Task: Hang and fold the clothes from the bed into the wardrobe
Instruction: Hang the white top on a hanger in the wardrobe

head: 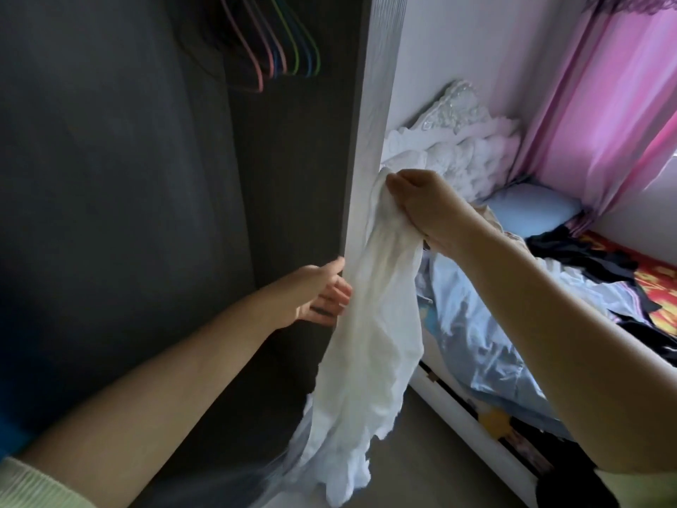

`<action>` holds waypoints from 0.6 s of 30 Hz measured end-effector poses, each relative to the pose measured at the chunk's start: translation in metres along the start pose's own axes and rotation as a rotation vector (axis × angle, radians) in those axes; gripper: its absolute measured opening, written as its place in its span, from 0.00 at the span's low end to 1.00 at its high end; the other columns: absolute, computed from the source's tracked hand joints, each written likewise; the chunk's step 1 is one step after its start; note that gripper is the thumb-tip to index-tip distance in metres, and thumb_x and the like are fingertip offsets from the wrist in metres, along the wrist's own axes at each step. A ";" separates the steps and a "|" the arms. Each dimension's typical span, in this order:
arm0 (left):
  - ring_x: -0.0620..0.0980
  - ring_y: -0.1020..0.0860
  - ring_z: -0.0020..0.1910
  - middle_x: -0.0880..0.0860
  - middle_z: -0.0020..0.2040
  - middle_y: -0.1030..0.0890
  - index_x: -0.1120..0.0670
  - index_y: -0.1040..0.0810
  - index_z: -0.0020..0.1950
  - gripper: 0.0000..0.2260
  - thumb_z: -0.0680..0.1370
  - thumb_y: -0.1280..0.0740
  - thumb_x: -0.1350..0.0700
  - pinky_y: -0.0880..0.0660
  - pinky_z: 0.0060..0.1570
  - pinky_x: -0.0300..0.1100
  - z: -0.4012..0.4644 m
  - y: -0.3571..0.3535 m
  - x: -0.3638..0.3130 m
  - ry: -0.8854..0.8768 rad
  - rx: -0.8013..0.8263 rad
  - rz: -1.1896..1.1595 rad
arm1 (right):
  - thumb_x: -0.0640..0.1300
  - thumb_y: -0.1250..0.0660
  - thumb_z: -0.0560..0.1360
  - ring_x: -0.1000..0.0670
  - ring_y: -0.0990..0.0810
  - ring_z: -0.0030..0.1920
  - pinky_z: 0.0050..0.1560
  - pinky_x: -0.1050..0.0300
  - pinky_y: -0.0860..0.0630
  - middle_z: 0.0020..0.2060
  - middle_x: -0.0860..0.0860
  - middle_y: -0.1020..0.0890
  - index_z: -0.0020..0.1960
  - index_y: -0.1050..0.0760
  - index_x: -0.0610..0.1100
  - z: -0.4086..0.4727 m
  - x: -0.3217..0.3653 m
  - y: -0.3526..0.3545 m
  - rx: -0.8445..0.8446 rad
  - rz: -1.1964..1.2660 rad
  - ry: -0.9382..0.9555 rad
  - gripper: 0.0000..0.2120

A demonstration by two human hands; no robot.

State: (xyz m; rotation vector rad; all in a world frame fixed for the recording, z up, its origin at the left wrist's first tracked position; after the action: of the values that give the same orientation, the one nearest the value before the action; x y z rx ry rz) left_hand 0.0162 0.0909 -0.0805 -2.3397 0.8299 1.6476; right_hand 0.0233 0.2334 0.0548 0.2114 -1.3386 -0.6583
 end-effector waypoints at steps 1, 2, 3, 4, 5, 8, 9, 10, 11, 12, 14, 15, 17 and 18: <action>0.56 0.20 0.49 0.59 0.48 0.19 0.58 0.23 0.50 0.19 0.81 0.44 0.44 0.23 0.54 0.50 0.001 0.006 -0.009 -0.099 -0.102 -0.009 | 0.46 0.45 0.82 0.51 0.35 0.27 0.27 0.60 0.38 0.27 0.49 0.33 0.31 0.33 0.46 0.003 -0.001 -0.001 0.005 0.020 -0.036 0.20; 0.54 0.21 0.48 0.57 0.46 0.21 0.57 0.25 0.48 0.16 0.82 0.44 0.46 0.24 0.53 0.48 -0.002 0.012 -0.020 -0.236 -0.216 -0.039 | 0.46 0.45 0.82 0.50 0.33 0.28 0.30 0.58 0.37 0.27 0.49 0.32 0.32 0.31 0.46 0.007 -0.003 -0.001 0.009 0.040 -0.063 0.20; 0.49 0.23 0.44 0.55 0.44 0.23 0.55 0.27 0.47 0.12 0.81 0.42 0.48 0.25 0.50 0.44 -0.011 0.018 -0.033 -0.392 -0.327 -0.048 | 0.47 0.44 0.82 0.50 0.32 0.29 0.32 0.56 0.35 0.28 0.48 0.31 0.32 0.30 0.46 0.009 -0.004 -0.002 0.013 0.066 -0.085 0.20; 0.44 0.25 0.40 0.51 0.42 0.24 0.54 0.29 0.47 0.09 0.80 0.40 0.49 0.26 0.45 0.38 -0.023 0.020 -0.045 -0.537 -0.415 -0.017 | 0.47 0.44 0.82 0.49 0.31 0.30 0.35 0.55 0.33 0.29 0.48 0.30 0.32 0.30 0.46 0.011 -0.006 -0.002 0.017 0.096 -0.105 0.19; 0.40 0.26 0.39 0.48 0.42 0.25 0.52 0.30 0.49 0.07 0.79 0.38 0.48 0.27 0.42 0.33 -0.035 0.016 -0.054 -0.650 -0.457 0.047 | 0.47 0.44 0.82 0.49 0.29 0.31 0.37 0.54 0.30 0.30 0.49 0.28 0.33 0.29 0.47 0.012 -0.006 -0.002 0.024 0.139 -0.121 0.19; 0.40 0.26 0.48 0.46 0.52 0.27 0.48 0.34 0.59 0.17 0.75 0.32 0.46 0.27 0.40 0.27 -0.036 -0.007 -0.046 -0.699 -0.411 0.273 | 0.45 0.43 0.82 0.50 0.24 0.33 0.42 0.54 0.25 0.31 0.49 0.24 0.36 0.27 0.46 0.012 -0.003 -0.003 0.068 0.325 -0.146 0.17; 0.41 0.27 0.50 0.47 0.56 0.29 0.48 0.35 0.62 0.20 0.75 0.32 0.46 0.29 0.38 0.26 -0.029 -0.011 -0.037 -0.643 -0.386 0.332 | 0.44 0.42 0.82 0.50 0.23 0.33 0.40 0.55 0.25 0.30 0.49 0.24 0.36 0.26 0.44 0.010 0.001 -0.003 0.081 0.394 -0.146 0.16; 0.42 0.28 0.51 0.47 0.57 0.31 0.49 0.36 0.65 0.22 0.75 0.32 0.47 0.32 0.37 0.25 -0.019 -0.013 -0.026 -0.591 -0.364 0.378 | 0.43 0.42 0.82 0.51 0.22 0.31 0.37 0.57 0.24 0.29 0.48 0.23 0.37 0.26 0.43 0.010 0.005 -0.001 0.086 0.462 -0.145 0.15; 0.43 0.28 0.51 0.47 0.58 0.32 0.50 0.36 0.66 0.22 0.75 0.32 0.49 0.32 0.38 0.26 -0.012 -0.014 -0.018 -0.558 -0.342 0.399 | 0.42 0.42 0.81 0.52 0.22 0.29 0.34 0.59 0.24 0.28 0.48 0.23 0.38 0.26 0.42 0.008 0.009 0.002 0.087 0.528 -0.146 0.14; 0.44 0.27 0.51 0.48 0.59 0.30 0.51 0.34 0.65 0.20 0.76 0.33 0.51 0.29 0.40 0.28 -0.005 -0.012 -0.010 -0.541 -0.321 0.399 | 0.41 0.42 0.81 0.53 0.22 0.27 0.31 0.60 0.24 0.26 0.48 0.22 0.39 0.26 0.41 0.009 0.011 0.007 0.081 0.577 -0.142 0.14; 0.49 0.23 0.52 0.51 0.57 0.24 0.54 0.29 0.63 0.16 0.76 0.35 0.56 0.23 0.47 0.39 0.005 -0.005 0.001 -0.519 -0.307 0.396 | 0.40 0.43 0.81 0.53 0.23 0.27 0.31 0.61 0.24 0.28 0.47 0.23 0.40 0.27 0.39 0.010 0.016 0.018 0.070 0.648 -0.115 0.13; 0.50 0.21 0.50 0.52 0.54 0.22 0.55 0.27 0.62 0.14 0.76 0.36 0.58 0.22 0.48 0.44 0.008 0.002 0.004 -0.499 -0.320 0.412 | 0.39 0.44 0.81 0.52 0.23 0.29 0.32 0.61 0.24 0.30 0.46 0.23 0.40 0.27 0.39 0.011 0.015 0.026 0.051 0.667 -0.096 0.13; 0.52 0.20 0.45 0.54 0.48 0.19 0.56 0.25 0.58 0.10 0.77 0.37 0.59 0.20 0.46 0.50 0.012 0.022 0.007 -0.486 -0.350 0.459 | 0.37 0.44 0.81 0.53 0.24 0.27 0.32 0.61 0.25 0.27 0.47 0.24 0.38 0.28 0.39 0.015 0.008 0.048 -0.035 0.653 -0.051 0.14; 0.52 0.19 0.43 0.55 0.45 0.19 0.57 0.24 0.55 0.08 0.77 0.37 0.59 0.20 0.44 0.51 0.013 0.032 0.006 -0.486 -0.359 0.458 | 0.36 0.44 0.81 0.54 0.25 0.25 0.31 0.61 0.27 0.25 0.49 0.24 0.37 0.28 0.40 0.018 0.001 0.060 -0.096 0.588 -0.024 0.15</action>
State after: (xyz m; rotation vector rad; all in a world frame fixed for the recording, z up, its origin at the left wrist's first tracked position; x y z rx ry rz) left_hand -0.0099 0.0681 -0.0856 -1.8672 1.0797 2.6027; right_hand 0.0258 0.2851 0.0908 -0.2637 -1.3033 -0.2254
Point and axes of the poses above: each hand's wrist, its own z-axis towards the middle knuckle, its own y-axis out of the back of the hand, x = y × z, the point moved 8 cm from there along z, towards the middle knuckle
